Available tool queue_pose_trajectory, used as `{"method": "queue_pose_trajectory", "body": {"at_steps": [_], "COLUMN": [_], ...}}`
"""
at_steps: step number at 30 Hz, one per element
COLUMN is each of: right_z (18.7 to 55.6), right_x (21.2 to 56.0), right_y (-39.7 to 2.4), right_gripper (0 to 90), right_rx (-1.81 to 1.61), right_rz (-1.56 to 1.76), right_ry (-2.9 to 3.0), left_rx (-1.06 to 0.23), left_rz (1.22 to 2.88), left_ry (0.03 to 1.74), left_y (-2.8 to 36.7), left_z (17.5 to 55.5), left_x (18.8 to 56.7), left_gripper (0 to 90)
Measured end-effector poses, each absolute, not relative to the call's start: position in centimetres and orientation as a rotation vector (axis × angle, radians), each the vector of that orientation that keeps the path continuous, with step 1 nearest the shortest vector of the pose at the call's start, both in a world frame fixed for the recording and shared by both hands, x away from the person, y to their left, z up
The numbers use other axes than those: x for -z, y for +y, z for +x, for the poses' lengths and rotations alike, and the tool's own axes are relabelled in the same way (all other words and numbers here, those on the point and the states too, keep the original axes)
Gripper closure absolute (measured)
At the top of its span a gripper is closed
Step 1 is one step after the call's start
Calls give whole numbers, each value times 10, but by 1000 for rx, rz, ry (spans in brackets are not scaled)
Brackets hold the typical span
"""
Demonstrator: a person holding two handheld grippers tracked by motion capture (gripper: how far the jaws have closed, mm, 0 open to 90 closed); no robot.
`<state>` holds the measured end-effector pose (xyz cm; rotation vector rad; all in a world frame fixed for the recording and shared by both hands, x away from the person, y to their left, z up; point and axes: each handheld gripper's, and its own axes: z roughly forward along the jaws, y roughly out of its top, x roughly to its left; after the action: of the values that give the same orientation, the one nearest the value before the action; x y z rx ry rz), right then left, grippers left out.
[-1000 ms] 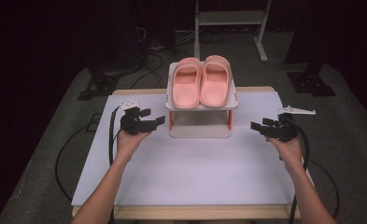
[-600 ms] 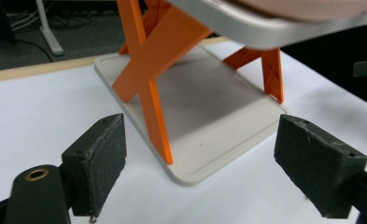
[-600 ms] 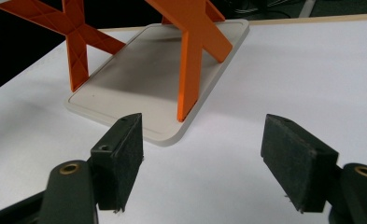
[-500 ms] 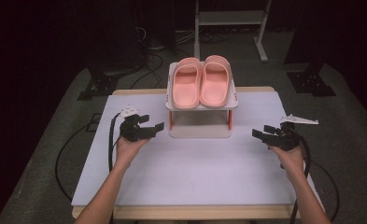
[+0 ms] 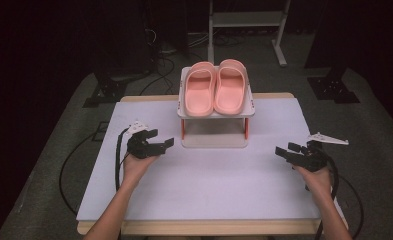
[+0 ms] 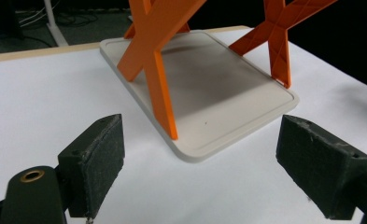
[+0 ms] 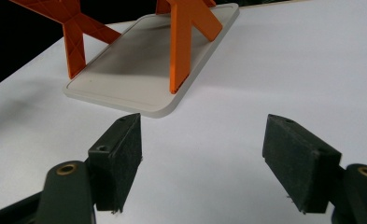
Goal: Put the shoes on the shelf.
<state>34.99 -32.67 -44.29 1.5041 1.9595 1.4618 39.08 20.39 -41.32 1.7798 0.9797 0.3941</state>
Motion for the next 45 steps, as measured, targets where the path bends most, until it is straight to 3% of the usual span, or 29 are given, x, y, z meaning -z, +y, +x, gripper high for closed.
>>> {"method": "queue_pose_trajectory", "body": {"at_steps": [45], "right_z": [291], "right_x": [476], "right_y": [-340], "right_gripper": [255], "right_rx": [-1422], "right_rz": [1520], "right_ry": [1983], "left_rx": [-444], "left_rz": [1793], "left_ry": [997], "left_y": [223], "left_z": [339], "left_x": [448], "left_gripper": [132]}}
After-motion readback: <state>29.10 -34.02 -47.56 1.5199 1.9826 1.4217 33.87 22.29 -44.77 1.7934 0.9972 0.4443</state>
